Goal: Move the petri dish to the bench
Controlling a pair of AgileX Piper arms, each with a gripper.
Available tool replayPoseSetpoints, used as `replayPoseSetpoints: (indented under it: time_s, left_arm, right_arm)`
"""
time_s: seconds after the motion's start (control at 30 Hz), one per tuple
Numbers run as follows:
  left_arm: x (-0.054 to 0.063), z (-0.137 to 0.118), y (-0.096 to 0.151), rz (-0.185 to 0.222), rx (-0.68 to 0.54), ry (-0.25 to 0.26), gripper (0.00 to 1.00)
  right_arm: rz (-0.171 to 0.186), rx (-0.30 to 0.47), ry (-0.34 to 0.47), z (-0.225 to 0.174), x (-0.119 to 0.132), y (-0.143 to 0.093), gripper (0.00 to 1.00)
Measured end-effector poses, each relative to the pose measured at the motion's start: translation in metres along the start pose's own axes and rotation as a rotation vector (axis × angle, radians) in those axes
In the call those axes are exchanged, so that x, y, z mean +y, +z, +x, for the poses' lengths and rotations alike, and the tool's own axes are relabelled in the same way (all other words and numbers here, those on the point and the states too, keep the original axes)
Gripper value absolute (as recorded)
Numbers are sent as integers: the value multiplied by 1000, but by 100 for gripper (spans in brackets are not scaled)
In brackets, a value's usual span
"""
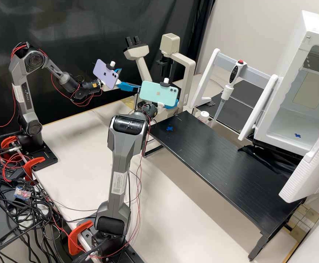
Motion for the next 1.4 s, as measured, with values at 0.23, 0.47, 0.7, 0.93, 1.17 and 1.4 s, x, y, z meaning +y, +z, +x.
replayPoseSetpoints:
  time_s: [0.23, 0.47, 0.7, 0.93, 1.17, 1.4]
  left_arm:
    - [0, 0, 0, 0, 0, 0, 100]
    - [0, 0, 0, 0, 0, 0, 100]
    - [0, 0, 0, 0, 0, 0, 100]
    - [0, 0, 0, 0, 0, 0, 100]
    - [0, 0, 0, 0, 0, 0, 100]
    - [0, 0, 0, 0, 0, 0, 100]
  right_arm:
    - [-15, -24, 77, -37, 12, 19, 0]
    - [-30, -33, 125, -80, 18, 37, 0]
    - [-54, -40, 145, -113, 13, 52, 0]
    - [-77, -65, 99, -129, -5, 67, 0]
    - [-56, -67, 113, -130, -12, 72, 100]
    - [-57, -67, 128, -128, -15, 72, 100]
